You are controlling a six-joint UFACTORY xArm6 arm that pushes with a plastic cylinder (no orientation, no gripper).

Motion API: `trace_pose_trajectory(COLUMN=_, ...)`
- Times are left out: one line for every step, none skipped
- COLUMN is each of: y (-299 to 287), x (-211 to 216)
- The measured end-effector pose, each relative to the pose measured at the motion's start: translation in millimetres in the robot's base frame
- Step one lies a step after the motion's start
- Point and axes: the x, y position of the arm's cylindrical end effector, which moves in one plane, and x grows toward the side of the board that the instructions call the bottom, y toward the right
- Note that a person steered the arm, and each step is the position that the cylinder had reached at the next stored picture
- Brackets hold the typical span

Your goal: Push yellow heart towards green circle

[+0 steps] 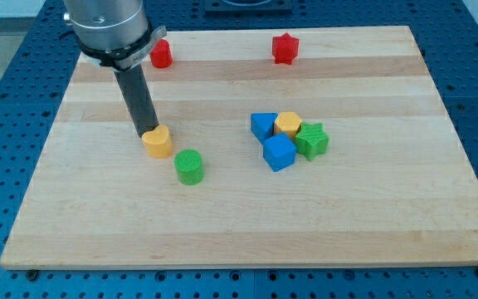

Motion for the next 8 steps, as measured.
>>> trace_pose_trajectory(y=0, x=4)
trace_pose_trajectory(y=0, x=6)
trace_pose_trajectory(y=0, x=8)
trace_pose_trajectory(y=0, x=10)
trace_pose_trajectory(y=0, x=11)
trace_pose_trajectory(y=6, x=11)
trace_pose_trajectory(y=15, x=11)
trace_pose_trajectory(y=15, x=11)
